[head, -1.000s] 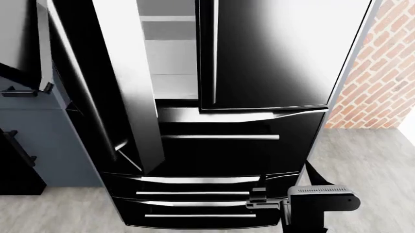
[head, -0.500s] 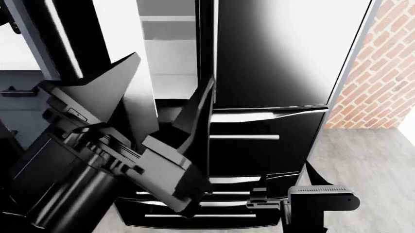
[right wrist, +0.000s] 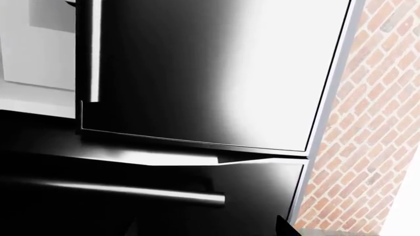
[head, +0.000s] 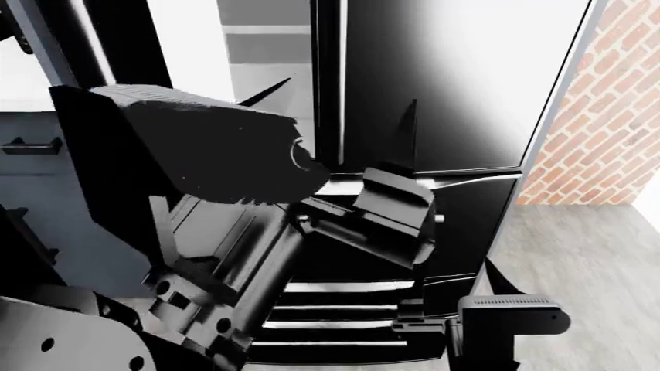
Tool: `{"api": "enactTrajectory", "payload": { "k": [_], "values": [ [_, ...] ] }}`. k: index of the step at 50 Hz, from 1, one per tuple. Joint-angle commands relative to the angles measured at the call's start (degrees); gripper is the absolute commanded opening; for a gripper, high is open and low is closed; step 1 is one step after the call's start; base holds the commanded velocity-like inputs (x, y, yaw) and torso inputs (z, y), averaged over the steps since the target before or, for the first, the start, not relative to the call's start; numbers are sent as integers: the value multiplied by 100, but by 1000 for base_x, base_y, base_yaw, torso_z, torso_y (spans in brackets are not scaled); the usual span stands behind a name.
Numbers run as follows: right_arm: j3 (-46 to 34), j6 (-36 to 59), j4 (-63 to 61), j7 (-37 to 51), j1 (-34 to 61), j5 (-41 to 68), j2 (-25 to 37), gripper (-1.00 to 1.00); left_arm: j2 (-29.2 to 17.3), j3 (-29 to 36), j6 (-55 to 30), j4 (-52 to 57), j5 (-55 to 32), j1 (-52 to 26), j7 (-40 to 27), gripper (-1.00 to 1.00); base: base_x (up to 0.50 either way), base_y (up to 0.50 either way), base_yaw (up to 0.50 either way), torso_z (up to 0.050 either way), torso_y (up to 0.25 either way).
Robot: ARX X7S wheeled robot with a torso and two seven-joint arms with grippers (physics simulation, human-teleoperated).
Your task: Open the fridge doors
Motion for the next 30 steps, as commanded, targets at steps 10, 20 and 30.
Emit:
{"api": "enactTrajectory", "payload": {
  "k": [10,20,30],
  "values": [
    [132,107,74,-46,63,-54,-144,100,1182,-162,-12,-2131,-664,-350,153,100,0,0,0,0,0],
    [134,263,50,-11,90,-15,-130,100,1446,-126,68,-2544,-655,-199,211,100,0,0,0,0,0],
    [120,261,51,7,95,1,-115,100,1447,-136,59,-2543,-653,-193,211,100,0,0,0,0,0]
  ]
}}
